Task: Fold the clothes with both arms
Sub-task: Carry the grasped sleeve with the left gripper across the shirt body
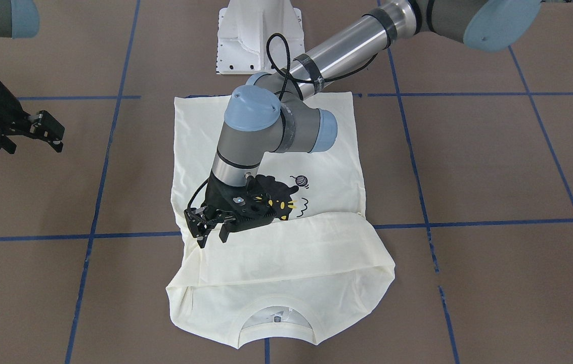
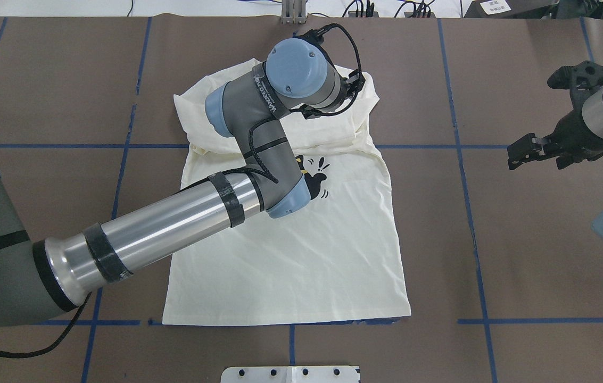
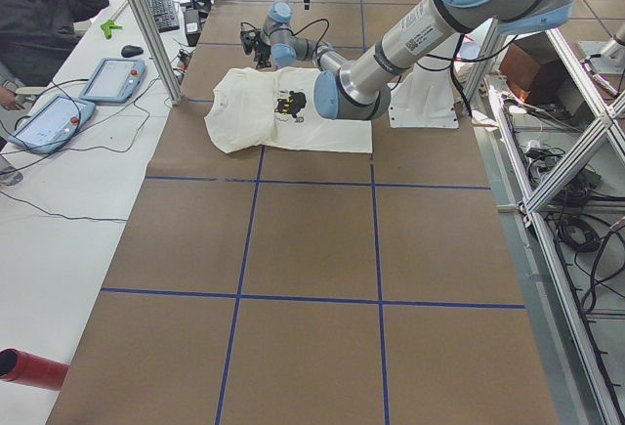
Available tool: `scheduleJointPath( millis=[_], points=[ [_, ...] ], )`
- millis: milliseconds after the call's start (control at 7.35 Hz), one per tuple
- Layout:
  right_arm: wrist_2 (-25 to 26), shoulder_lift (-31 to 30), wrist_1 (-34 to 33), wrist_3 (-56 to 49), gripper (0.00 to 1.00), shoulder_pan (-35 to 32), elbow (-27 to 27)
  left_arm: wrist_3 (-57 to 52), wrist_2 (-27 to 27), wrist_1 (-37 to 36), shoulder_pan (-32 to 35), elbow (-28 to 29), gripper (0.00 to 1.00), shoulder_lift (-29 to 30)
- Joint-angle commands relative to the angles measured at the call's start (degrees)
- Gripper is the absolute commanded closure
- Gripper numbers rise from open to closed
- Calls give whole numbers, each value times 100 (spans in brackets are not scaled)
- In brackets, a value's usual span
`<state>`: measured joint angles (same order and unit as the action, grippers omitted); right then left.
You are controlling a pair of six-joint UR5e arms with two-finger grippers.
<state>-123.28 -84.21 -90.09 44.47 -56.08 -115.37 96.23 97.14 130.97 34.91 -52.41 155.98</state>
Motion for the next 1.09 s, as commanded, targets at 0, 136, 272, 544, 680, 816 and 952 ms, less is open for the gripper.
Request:
scheduleJointPath(
  millis=[0, 136, 272, 544, 680, 816, 952],
  points=[
    [5, 10, 9, 0, 0, 9, -11, -306, 50, 140, 24, -208, 0, -138],
    [5, 19, 157, 105, 0, 9, -3, -350, 120, 87, 42, -461, 0, -321],
    [14, 19, 489, 645, 0, 131, -3, -577, 495, -209, 60, -1081, 0, -810],
    [555, 10, 1359, 2129, 0, 928, -29, -1356, 543, -1646, 104, -2862, 0, -1873],
    [916, 19, 1397, 2693, 0, 1393, -142, -1735, 543, -2201, 121, -3698, 0, -2409],
    [1311, 19, 1398, 3046, 0, 1833, -256, -2018, 551, -2451, 121, -4307, 0, -2902],
    [1628, 19, 1406, 3389, 0, 2272, -301, -2099, 665, -2540, 113, -4678, 0, -3351]
  ],
)
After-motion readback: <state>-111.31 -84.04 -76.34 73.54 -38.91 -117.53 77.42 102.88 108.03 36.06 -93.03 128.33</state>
